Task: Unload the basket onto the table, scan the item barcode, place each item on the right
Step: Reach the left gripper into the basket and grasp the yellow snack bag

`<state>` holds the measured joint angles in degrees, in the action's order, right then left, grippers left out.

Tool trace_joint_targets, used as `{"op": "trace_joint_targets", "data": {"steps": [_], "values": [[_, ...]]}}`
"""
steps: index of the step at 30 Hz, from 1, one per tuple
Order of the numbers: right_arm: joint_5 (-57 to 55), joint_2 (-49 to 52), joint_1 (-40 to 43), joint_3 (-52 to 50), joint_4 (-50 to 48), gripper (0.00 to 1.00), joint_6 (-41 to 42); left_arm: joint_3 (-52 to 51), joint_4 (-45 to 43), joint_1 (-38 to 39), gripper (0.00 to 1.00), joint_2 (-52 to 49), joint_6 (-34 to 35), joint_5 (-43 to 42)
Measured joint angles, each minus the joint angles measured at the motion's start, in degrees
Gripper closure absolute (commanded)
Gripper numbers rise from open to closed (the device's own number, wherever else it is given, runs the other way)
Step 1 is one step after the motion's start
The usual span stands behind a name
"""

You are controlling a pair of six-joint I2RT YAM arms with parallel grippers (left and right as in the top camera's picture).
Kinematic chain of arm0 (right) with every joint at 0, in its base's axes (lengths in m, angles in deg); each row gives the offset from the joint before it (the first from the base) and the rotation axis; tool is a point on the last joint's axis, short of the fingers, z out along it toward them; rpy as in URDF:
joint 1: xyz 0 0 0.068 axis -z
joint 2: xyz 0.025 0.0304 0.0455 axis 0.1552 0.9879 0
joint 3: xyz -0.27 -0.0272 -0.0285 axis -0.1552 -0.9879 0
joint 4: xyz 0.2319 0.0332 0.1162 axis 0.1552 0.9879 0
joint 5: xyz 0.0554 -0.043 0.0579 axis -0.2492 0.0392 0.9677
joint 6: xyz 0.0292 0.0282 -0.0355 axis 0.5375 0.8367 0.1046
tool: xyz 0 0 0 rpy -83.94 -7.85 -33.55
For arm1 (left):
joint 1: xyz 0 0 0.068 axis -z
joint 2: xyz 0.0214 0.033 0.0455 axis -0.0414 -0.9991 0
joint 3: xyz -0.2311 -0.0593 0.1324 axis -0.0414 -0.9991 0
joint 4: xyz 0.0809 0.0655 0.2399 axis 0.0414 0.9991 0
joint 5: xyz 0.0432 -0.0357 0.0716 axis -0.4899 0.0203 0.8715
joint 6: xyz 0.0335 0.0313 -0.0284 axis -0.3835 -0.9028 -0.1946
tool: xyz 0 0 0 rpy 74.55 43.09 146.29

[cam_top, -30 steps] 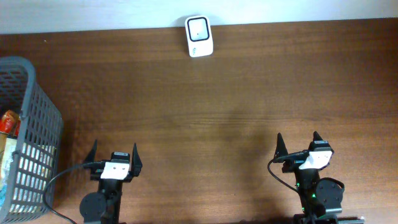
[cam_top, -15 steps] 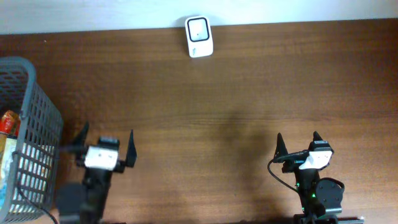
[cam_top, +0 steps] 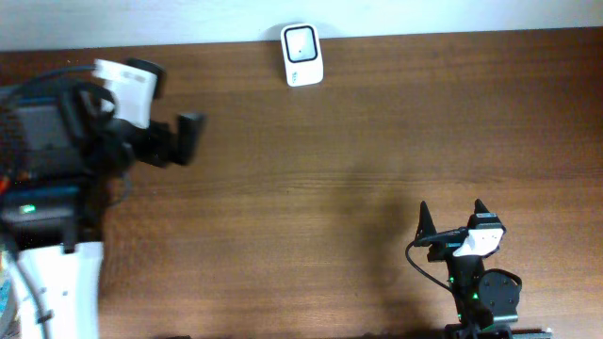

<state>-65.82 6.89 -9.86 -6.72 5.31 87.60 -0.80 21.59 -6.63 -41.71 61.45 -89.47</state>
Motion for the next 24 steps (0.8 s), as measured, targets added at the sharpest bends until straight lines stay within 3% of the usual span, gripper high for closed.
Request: {"op": "trace_joint_targets", "data": {"steps": [2,4,7,10,14,19,24], "values": [[0.0,0.0,0.0,0.0,0.0,0.01,0.0,9.68,2.69,-10.36,0.14,0.17,6.91,6.95],[0.04,0.02,0.0,0.0,0.0,0.01,-0.02,14.01,7.78,-24.13,0.01,1.01,12.28,14.95],[-0.02,0.0,0.0,0.0,-0.02,0.01,0.0,13.88,12.94,-37.31,0.01,1.03,19.1,21.22],[0.0,0.0,0.0,0.0,0.0,0.01,0.0,11.82,13.22,-44.76,0.01,-2.32,21.92,22.38],[0.0,0.0,0.0,0.0,0.0,0.01,0.0,10.19,14.14,-50.14,0.01,-14.03,17.42,22.47],[0.0,0.0,0.0,0.0,0.0,0.01,0.0,7.1,16.22,-52.83,0.01,-20.76,8.33,21.16],[0.0,0.0,0.0,0.0,0.0,0.01,0.0,-4.2,8.07,-57.44,0.0,-22.88,6.12,21.68]]}}
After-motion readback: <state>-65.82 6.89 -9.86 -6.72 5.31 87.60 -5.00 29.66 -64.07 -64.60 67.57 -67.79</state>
